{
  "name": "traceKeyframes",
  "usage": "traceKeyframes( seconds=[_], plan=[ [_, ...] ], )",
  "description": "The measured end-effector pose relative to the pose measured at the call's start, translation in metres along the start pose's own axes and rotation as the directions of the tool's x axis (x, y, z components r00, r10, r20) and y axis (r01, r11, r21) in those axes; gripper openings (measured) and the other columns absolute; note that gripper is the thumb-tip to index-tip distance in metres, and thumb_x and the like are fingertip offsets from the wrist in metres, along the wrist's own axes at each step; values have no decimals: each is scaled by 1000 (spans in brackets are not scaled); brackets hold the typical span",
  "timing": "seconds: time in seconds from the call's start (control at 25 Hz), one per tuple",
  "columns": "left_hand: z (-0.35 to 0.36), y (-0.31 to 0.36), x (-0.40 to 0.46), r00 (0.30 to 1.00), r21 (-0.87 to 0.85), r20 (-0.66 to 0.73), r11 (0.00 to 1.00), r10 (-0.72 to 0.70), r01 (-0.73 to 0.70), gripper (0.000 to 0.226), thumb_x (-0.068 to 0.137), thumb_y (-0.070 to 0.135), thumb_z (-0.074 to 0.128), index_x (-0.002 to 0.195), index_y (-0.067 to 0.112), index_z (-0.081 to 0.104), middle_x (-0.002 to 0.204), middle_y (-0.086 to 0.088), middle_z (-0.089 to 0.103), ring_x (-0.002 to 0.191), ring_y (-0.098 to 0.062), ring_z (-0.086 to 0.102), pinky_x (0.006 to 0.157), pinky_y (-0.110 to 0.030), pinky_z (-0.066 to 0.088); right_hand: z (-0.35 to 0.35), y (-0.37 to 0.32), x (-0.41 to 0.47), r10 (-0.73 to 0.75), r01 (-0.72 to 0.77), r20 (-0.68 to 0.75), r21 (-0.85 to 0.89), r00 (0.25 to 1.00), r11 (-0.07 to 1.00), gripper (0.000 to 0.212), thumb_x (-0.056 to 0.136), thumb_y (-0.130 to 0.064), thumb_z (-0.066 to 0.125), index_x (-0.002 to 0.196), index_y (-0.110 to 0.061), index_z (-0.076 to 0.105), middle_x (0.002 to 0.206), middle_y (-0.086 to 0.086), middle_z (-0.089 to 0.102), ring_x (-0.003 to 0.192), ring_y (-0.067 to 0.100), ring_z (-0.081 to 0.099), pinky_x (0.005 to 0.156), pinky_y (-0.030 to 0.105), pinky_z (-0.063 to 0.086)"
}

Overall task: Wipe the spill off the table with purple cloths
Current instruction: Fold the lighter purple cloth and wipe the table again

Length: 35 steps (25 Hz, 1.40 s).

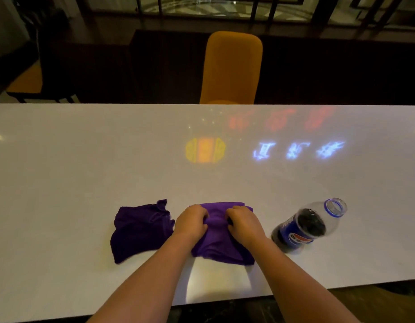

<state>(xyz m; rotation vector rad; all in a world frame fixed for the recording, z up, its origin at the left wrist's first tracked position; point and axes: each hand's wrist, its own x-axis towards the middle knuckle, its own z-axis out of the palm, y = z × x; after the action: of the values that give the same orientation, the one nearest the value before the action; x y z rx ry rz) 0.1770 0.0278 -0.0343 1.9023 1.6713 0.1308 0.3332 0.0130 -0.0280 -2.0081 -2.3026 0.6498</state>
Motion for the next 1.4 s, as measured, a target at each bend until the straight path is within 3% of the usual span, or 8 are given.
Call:
traceKeyframes(
  seconds=[0.12, 0.24, 0.72, 1.08, 1.4],
  plan=[
    [-15, 0, -5, 1000, -69, 10, 997, -22, 23, 14, 79, 6, 61, 88, 12, 70, 98, -5, 69, 90, -23, 63, 74, -30, 48, -18, -7, 1, 46, -52, 77, 84, 996, 995, 13, 82, -6, 52, 88, -9, 63, 94, 11, 66, 84, 27, 59, 72, 31, 46],
    [-49, 4, -8, 999, -111, -21, 994, -28, 26, 16, 78, 9, 65, 93, 11, 71, 100, -7, 70, 89, -22, 63, 78, -33, 52, -50, -23, 7, 33, -42, 90, 99, 995, 994, 12, 80, -7, 55, 86, -9, 65, 94, 11, 66, 83, 26, 60, 73, 32, 50],
    [-227, -16, -62, 943, -126, -329, 992, -51, 9, 21, 80, 11, 67, 101, 8, 69, 102, -12, 68, 82, -20, 58, 68, -28, 48, -172, -169, 28, -257, 257, -122, -16, 959, 966, 16, 85, -11, 62, 100, -12, 67, 96, 10, 67, 81, 21, 58, 72, 27, 49],
    [-315, -118, -133, 904, -110, -419, 993, -91, 49, 18, 80, 13, 68, 98, 12, 70, 93, -5, 66, 68, -9, 53, 51, -15, 40, -170, -322, 28, -424, 403, -173, -144, 889, 904, 16, 84, -11, 64, 99, -12, 69, 93, 7, 67, 83, 21, 62, 76, 31, 55],
    [-374, -211, -184, 922, -44, -383, 998, -51, 37, 22, 82, 12, 66, 104, 9, 68, 103, -10, 68, 81, -15, 56, 66, -25, 45, -136, -437, 33, -435, 410, -205, -154, 877, 899, 18, 82, -11, 66, 100, -12, 69, 84, 0, 59, 77, 17, 58, 69, 25, 50]
  ],
)
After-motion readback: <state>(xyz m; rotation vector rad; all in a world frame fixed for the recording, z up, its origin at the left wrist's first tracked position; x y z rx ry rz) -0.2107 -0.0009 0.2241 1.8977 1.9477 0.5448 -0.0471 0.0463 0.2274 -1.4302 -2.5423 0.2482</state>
